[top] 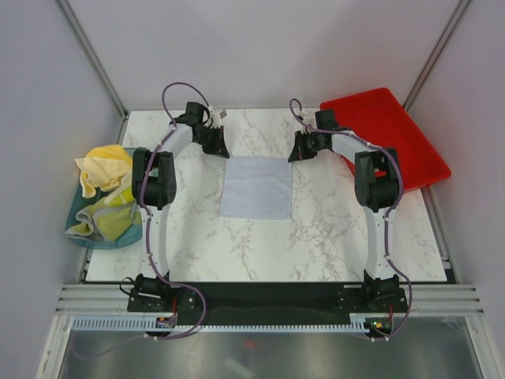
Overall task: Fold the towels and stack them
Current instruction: Fold the towel
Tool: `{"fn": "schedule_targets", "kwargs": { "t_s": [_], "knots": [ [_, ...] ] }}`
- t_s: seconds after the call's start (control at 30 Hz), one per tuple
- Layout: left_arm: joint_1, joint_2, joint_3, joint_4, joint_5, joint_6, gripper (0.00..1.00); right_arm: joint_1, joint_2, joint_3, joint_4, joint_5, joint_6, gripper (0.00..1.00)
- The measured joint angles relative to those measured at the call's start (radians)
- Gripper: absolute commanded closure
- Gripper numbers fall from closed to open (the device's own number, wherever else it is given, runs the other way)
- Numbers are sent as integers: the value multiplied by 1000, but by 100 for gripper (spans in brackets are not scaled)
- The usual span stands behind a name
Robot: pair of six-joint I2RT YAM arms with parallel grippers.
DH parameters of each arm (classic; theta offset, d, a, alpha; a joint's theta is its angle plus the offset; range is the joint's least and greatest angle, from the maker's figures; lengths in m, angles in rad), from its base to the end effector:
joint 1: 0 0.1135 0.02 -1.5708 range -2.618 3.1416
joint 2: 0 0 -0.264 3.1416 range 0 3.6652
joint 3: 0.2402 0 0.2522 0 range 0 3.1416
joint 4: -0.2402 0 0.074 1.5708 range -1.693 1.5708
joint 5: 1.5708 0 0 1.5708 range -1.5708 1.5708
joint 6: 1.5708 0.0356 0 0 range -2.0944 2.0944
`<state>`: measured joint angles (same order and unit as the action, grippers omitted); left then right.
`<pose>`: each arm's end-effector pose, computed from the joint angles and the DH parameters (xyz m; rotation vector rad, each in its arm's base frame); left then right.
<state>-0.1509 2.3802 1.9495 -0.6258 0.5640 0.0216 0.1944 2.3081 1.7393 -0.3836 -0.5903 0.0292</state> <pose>0.5013 -0.0955 0.1573 0.4149 2.5342 -0.7838 0.4831 0.1153 0.1432 -0.4430 2.4425 0.8345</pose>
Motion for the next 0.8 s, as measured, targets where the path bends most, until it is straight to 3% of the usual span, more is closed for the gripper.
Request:
{"fn": "schedule_targets", "kwargs": {
  "t_s": [0.4, 0.8],
  "knots": [
    [0, -56, -38, 8, 2, -2, 98, 0, -65, -42, 9, 4, -18, 100],
    [-2, -282, -308, 118, -3, -57, 98, 20, -279, -243, 70, 12, 29, 100]
  ]
}}
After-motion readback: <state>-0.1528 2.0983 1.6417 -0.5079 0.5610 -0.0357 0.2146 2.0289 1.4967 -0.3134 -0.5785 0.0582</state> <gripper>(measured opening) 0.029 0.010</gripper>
